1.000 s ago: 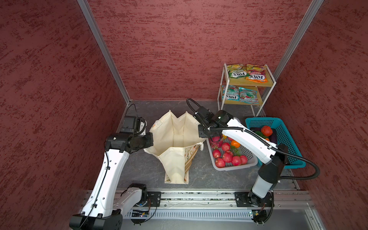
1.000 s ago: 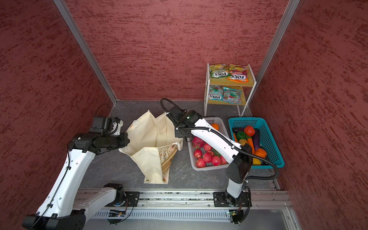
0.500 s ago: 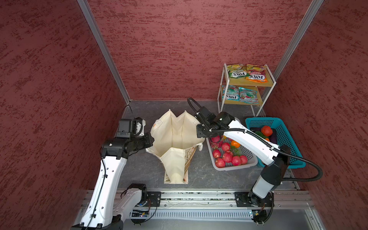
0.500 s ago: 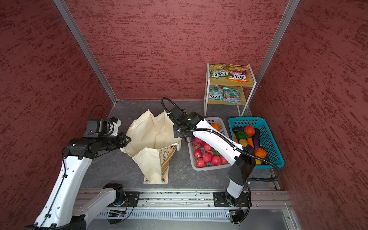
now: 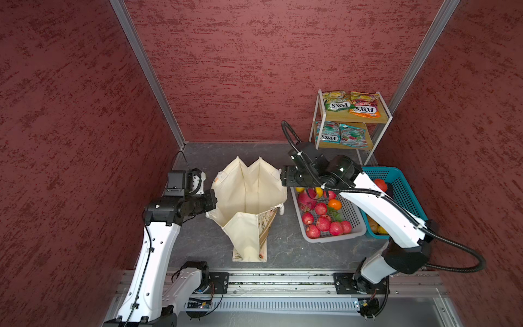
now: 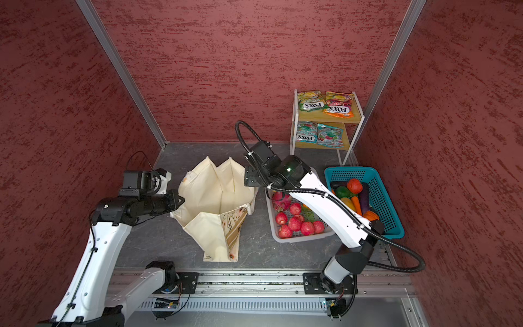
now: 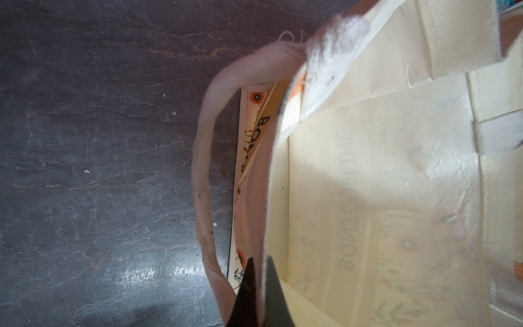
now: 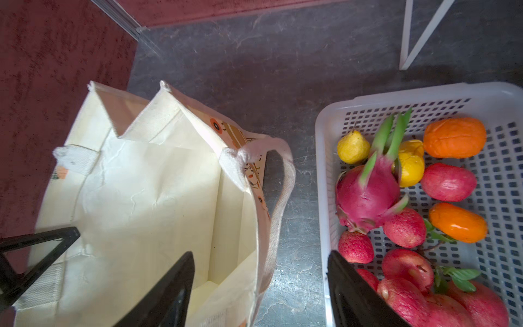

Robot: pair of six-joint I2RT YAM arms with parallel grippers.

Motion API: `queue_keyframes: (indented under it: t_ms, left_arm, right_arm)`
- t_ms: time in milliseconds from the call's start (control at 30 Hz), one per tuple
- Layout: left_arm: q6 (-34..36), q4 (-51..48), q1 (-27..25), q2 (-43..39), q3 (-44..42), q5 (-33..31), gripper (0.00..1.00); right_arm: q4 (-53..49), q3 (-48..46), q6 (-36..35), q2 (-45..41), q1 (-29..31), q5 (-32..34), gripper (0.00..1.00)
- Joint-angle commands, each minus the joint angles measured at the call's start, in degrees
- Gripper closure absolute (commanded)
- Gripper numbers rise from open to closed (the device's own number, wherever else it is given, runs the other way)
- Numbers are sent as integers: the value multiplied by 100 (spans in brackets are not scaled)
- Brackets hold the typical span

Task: Place the food into the grocery bag and tie it
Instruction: 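Pull the bag open with the left gripper while the right releases, then hold the bag open with the left gripper while the right reaches to the dragon fruit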

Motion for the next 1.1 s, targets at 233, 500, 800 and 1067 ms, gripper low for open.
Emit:
queue_keyframes:
  t_ms: [233, 500, 800, 1067]
  left_arm:
    - [165, -28, -391, 32, 241, -288, 100]
    - [50, 121, -338, -232, -78, -122, 100]
    - [-18, 85, -332, -274, -47, 48, 100]
    - [-311, 327, -337, -345, -297, 551, 97]
  right_arm:
    - [678, -1897, 934, -1632, 9, 1038, 23]
    - [1925, -3828, 1407, -2656, -26, 1159, 24]
    - [1535, -4216, 1510, -2315, -216, 1125, 19]
    - [2532, -4731, 900, -2121, -1234, 131, 15]
